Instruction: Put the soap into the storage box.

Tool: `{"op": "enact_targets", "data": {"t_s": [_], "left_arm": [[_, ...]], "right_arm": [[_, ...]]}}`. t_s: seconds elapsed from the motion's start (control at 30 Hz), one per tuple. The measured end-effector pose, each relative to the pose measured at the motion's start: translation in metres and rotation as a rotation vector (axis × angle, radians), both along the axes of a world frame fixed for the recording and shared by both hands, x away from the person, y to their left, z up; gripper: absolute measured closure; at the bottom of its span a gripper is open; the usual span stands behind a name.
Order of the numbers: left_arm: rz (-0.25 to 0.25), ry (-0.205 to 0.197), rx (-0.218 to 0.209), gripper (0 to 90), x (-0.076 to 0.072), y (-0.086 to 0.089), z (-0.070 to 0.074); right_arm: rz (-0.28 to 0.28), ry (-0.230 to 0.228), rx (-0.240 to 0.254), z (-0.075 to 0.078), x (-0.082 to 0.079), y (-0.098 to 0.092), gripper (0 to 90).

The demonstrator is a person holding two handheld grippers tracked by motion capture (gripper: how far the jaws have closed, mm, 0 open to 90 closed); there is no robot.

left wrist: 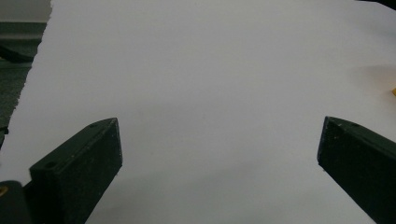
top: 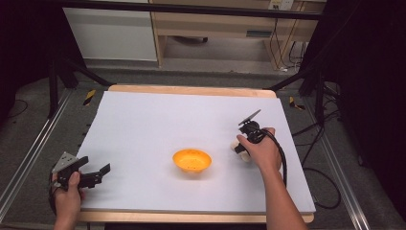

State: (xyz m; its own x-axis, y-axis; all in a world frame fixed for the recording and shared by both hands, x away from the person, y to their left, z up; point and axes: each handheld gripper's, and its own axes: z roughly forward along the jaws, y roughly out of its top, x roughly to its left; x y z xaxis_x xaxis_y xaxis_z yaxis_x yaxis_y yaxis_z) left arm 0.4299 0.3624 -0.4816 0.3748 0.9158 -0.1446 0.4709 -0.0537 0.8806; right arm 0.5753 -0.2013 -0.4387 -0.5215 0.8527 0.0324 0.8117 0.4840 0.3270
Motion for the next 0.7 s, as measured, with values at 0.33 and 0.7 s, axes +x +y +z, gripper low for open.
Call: {"op": "enact_targets", "data": {"t_s": [0.33,0.7], "left_arm": [[0.001,-0.001,0.002,0.0,0.0,0.0,0.0],[0.001,0.002,0.001,0.0,0.0,-0.001,0.0]], "right_arm": [[0.0,0.034,0.001,-0.011,0.001,0.0,41.4],[-0.01,-0.022,-0.008,-0.013,-0.005,-0.003,48.6]]}}
